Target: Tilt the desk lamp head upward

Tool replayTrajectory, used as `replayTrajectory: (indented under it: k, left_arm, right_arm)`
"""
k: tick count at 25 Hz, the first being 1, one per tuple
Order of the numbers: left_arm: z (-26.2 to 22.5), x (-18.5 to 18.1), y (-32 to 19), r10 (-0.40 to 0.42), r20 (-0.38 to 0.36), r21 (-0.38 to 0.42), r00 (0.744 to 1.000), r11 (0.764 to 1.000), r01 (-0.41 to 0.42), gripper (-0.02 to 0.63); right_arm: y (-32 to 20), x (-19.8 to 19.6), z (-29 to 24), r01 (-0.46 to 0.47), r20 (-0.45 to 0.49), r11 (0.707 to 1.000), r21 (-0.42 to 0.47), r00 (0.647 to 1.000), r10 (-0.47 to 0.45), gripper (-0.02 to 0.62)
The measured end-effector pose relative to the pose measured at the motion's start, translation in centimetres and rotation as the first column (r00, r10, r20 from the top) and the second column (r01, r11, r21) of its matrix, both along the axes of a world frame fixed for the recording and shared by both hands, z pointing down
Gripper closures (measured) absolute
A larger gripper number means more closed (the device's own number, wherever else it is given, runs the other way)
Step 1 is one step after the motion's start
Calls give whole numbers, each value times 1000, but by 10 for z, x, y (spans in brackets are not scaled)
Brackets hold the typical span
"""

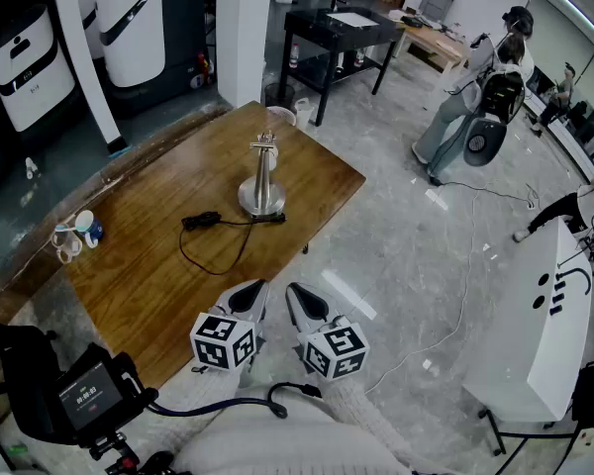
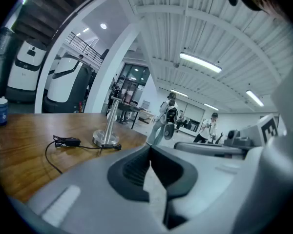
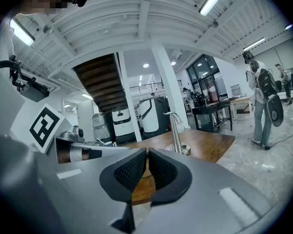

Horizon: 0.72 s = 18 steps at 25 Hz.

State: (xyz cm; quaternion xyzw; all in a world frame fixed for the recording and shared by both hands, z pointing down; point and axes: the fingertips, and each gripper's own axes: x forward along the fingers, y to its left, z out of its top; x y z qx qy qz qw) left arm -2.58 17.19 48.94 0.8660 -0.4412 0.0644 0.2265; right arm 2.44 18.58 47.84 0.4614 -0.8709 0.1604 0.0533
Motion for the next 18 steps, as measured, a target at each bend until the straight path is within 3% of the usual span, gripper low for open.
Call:
replayTrajectory:
  k: [3, 8, 14, 18]
  left_arm:
    - [-1, 6, -12, 2, 0, -6, 1000, 1000, -2, 598]
    - [13, -1, -101, -6, -15, -8, 1000, 1000, 6, 598]
    - [-5, 8, -132, -9, -39, -14, 999, 1000, 8, 598]
    - [-21, -4, -179, 31, 6, 30, 1000, 999, -31, 598]
  right_arm:
    - [-12, 5, -1, 3, -6, 1000, -7, 1000, -3, 565]
    - [-101, 0, 16, 0, -34, 1000, -9, 999, -1, 528]
    - [-148, 10, 9, 1, -39, 999, -32, 999, -2, 473]
    - [-209, -10, 10, 15, -54, 999, -33, 998, -17, 457]
